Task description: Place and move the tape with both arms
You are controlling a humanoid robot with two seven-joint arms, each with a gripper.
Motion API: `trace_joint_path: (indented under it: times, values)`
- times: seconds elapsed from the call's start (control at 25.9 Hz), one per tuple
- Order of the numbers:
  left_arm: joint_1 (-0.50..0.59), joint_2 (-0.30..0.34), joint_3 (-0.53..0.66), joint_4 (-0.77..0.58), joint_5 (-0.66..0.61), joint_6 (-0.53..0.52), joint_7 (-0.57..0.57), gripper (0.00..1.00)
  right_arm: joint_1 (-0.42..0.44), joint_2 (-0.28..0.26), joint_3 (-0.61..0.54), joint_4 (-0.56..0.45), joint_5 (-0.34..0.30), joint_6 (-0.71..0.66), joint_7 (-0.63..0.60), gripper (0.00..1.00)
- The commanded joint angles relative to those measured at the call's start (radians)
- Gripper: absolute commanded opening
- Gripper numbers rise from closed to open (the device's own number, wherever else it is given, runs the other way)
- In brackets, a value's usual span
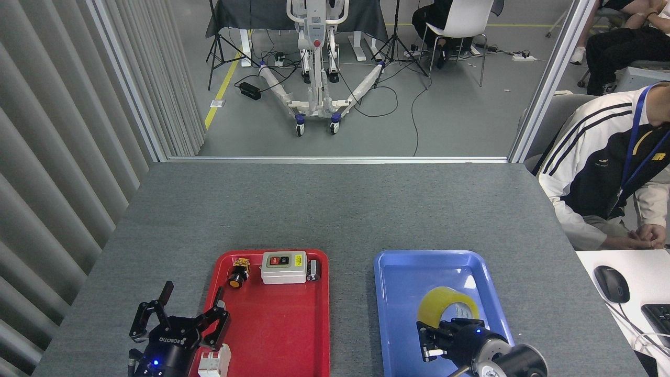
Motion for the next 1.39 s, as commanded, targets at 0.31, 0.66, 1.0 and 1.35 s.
trace_joint_path:
  times: [0.31,0.66,1.0,1.35]
  values:
    - [0.023,-0.009,0.004,0.003,0.03,-0.032,0.007,0.99,-0.001,0.024,0.002,0.023,-0.005,0.028,0.015,1.0]
    - [0.036,-0.04,0.054,0.006,0.03,-0.021,0.063,0.99,0.026,0.018,-0.013,0.02,-0.005,0.032,-0.22,1.0]
    - [0.037,-0.04,0.053,0.003,0.03,-0.021,0.063,0.99,0.168,0.027,-0.165,0.015,0.011,-0.116,-0.844,1.0]
    - [0.039,-0.04,0.053,0.002,0.03,-0.02,0.063,0.99,0.227,0.076,-0.149,0.015,0.191,0.159,-1.02,1.0]
